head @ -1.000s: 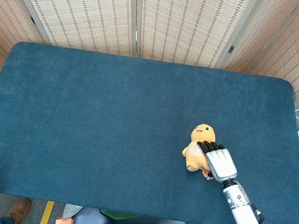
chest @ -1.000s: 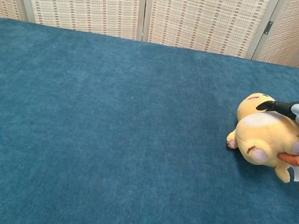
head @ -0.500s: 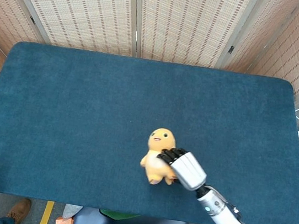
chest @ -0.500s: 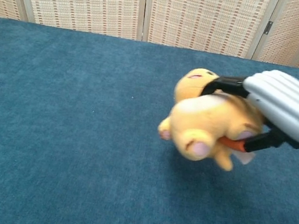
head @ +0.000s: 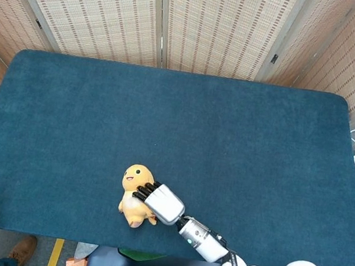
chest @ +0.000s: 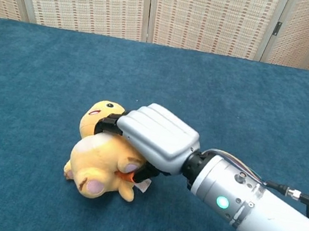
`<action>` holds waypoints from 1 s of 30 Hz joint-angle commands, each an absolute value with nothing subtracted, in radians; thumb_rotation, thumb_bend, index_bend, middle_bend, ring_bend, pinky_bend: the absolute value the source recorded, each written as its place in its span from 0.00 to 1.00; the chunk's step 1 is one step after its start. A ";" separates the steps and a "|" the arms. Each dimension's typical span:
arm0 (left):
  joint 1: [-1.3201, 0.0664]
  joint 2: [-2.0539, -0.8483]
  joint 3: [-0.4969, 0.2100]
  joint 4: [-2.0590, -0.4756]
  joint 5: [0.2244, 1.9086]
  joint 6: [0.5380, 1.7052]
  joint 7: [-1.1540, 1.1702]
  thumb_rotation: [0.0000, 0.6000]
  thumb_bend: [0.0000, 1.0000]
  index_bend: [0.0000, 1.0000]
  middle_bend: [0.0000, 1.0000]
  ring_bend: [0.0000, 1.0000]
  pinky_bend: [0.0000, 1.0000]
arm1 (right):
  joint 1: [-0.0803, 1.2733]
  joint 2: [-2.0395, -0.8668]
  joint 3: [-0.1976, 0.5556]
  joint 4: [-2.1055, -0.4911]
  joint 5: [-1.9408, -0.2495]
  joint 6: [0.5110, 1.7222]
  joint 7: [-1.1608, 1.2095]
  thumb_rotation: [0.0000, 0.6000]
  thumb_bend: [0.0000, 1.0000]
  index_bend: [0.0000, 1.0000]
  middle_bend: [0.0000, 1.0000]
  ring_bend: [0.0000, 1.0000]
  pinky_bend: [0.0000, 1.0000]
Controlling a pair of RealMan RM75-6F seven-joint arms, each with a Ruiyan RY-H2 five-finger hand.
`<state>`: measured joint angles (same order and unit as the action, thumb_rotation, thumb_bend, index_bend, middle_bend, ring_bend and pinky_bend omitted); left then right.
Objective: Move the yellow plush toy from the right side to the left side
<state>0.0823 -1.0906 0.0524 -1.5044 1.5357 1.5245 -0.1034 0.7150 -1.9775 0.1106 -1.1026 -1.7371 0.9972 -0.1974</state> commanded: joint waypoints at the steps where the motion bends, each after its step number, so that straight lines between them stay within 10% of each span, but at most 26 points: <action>1: 0.082 -1.093 0.056 -1.503 1.543 1.527 -0.102 1.00 0.30 0.00 0.00 0.00 0.20 | 0.728 -1.908 0.120 -1.195 -1.681 0.948 -0.232 1.00 0.11 0.00 0.00 0.00 0.00; 13: 0.033 -1.079 0.112 -1.522 1.714 1.522 -0.143 1.00 0.30 0.00 0.00 0.00 0.21 | 0.570 -1.390 -0.063 -1.670 -1.782 1.186 0.006 1.00 0.01 0.00 0.00 0.00 0.00; 20: -0.069 -1.077 0.116 -1.705 1.912 1.462 0.070 1.00 0.28 0.00 0.00 0.00 0.28 | 0.349 -1.183 -0.195 -1.586 -1.845 1.551 0.222 1.00 0.01 0.00 0.00 0.00 0.00; 30: -0.299 -1.279 0.005 -1.899 1.850 1.071 0.368 1.00 0.25 0.00 0.00 0.00 0.15 | 0.155 -1.039 -0.207 -1.471 -1.806 1.851 0.463 1.00 0.03 0.00 0.00 0.00 0.00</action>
